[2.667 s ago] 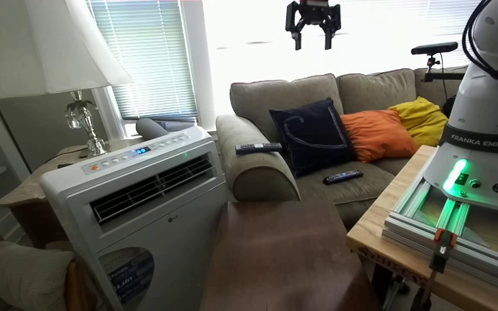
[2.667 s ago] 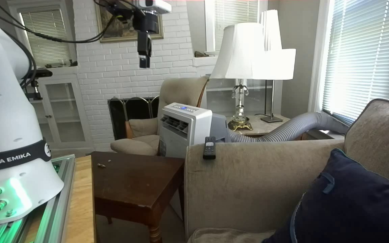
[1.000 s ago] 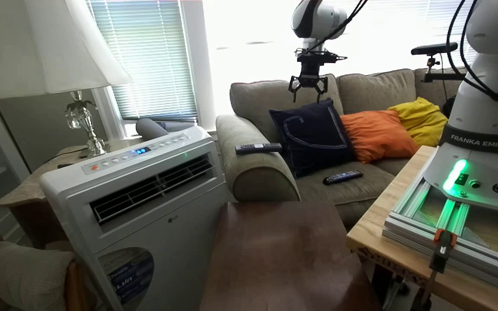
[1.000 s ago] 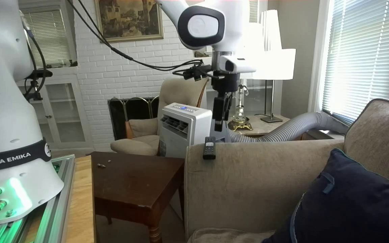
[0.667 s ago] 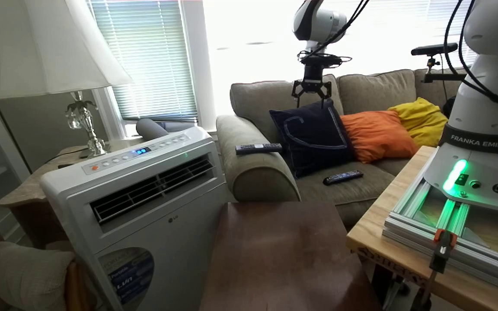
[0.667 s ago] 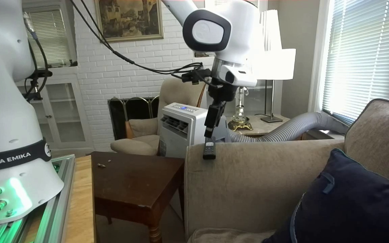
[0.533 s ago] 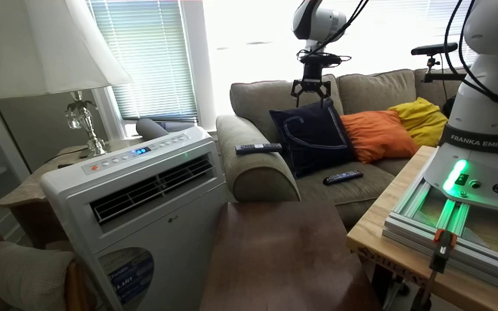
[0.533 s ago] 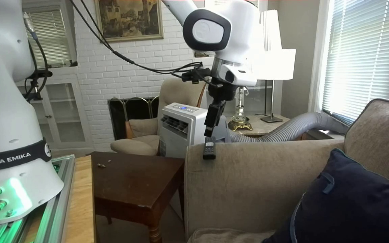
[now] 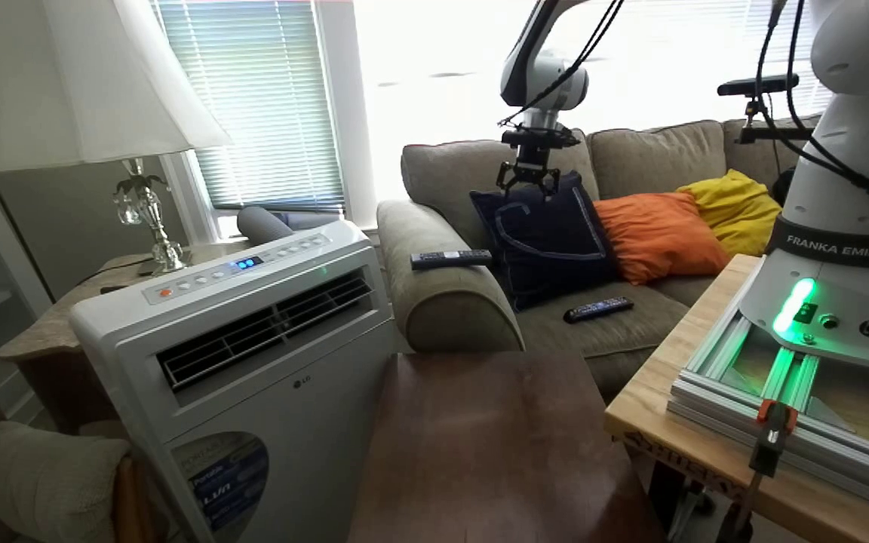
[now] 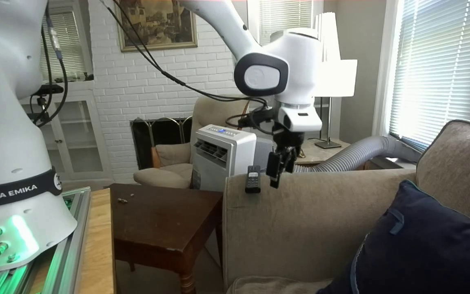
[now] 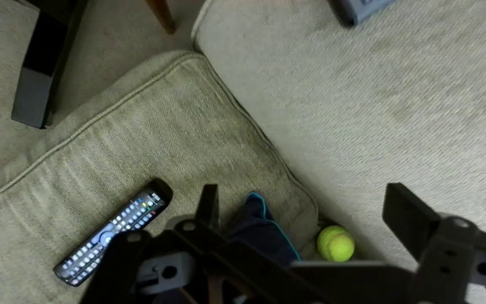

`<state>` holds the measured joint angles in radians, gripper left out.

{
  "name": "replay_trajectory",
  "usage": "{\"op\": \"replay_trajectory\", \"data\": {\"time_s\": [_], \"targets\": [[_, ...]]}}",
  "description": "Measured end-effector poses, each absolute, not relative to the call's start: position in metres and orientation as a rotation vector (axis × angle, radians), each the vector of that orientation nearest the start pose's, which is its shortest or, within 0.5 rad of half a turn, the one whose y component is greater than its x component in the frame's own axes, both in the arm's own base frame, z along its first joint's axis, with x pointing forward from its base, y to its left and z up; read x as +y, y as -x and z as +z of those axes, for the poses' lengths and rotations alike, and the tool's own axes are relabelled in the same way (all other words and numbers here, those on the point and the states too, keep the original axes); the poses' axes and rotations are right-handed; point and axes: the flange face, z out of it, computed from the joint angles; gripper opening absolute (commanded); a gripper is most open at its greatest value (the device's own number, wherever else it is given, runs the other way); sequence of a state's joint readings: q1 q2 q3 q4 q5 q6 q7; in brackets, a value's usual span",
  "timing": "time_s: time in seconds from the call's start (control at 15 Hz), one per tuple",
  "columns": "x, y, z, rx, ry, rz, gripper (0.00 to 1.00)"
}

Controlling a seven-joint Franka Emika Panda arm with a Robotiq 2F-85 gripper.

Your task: Move the remote from the seat of the chair to the armrest

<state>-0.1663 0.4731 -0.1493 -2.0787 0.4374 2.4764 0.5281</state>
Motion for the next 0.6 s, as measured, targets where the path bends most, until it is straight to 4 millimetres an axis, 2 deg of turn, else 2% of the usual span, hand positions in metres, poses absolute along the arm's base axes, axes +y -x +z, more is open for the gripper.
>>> {"op": "replay_trajectory", "data": {"time_s": [0.27, 0.6], "targets": [[-0.218, -0.572, 0.134, 1.918, 2.337, 0.056, 1.0], [-0.253, -0.594, 0.099, 2.239, 2.125, -0.011, 1.0]]}}
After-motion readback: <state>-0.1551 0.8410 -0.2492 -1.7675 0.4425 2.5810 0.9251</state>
